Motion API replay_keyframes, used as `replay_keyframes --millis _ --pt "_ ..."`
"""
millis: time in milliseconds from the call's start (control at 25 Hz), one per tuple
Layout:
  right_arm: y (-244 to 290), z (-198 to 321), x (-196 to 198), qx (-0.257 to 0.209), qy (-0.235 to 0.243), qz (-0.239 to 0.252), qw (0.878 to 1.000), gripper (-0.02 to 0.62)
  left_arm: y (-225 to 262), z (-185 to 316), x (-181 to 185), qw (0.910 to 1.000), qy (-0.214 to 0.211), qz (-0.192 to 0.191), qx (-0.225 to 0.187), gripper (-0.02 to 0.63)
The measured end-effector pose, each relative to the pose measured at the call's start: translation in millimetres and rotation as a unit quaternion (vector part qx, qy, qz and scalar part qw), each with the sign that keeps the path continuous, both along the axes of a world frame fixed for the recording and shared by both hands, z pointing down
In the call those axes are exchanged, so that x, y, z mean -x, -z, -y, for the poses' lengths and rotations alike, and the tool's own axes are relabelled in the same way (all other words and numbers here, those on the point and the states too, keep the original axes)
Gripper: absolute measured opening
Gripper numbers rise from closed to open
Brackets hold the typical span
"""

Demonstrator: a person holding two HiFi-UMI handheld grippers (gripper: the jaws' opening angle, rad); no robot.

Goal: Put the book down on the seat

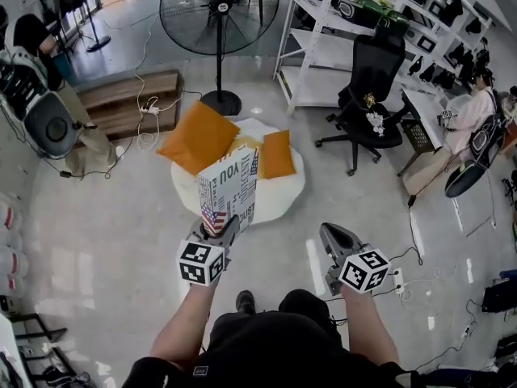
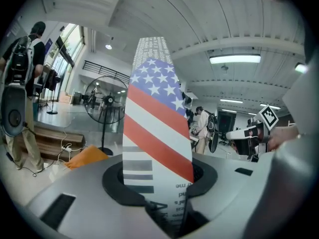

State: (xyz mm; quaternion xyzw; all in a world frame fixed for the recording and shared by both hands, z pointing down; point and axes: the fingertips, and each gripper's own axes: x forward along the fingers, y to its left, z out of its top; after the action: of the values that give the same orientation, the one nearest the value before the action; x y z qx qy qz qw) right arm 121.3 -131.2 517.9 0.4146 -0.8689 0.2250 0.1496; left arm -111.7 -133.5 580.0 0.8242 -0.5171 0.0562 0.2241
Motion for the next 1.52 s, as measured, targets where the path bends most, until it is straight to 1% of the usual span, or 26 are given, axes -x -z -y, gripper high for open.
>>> replay_keyframes --millis 160,320,440,600,760,960,1120,1280,1400,1520 --pt "-4 1 4 0.002 0.01 0.005 1.0 0.014 2 -5 7 0.9999 0.009 0.009 -0.005 0.16" --pt "-7 11 4 0.004 0.021 0.011 1.0 0.014 2 2 8 0.9997 0.02 0.013 0.0 0.16" --pt "-15 23 -4 0.007 0.024 0.022 0.999 0.014 0 8 0 0.9996 0.023 0.016 0.002 0.16" --pt "-26 50 -23 0.016 0.031 0.039 0.999 0.014 -2 28 -18 0.9989 0.031 0.033 0.009 0.16" --pt "-34 85 -53 0.024 0.056 0.056 0.997 0.014 -1 57 -52 0.9975 0.047 0.049 0.017 0.16" --pt "-33 135 -119 0.038 0.074 0.073 0.994 0.014 13 94 -115 0.9954 0.073 0.055 0.029 0.16" --pt "-37 161 -158 0.049 0.082 0.077 0.992 0.014 20 110 -151 0.9939 0.077 0.072 0.031 0.16" --pt "-49 182 -205 0.061 0.1 0.084 0.99 0.014 14 127 -199 0.9919 0.094 0.075 0.039 0.16" --pt "-53 189 -226 0.065 0.116 0.085 0.987 0.014 11 131 -220 0.9903 0.109 0.073 0.044 0.16" --pt "-53 198 -241 0.065 0.119 0.09 0.987 0.014 7 134 -233 0.9892 0.115 0.074 0.052 0.16"
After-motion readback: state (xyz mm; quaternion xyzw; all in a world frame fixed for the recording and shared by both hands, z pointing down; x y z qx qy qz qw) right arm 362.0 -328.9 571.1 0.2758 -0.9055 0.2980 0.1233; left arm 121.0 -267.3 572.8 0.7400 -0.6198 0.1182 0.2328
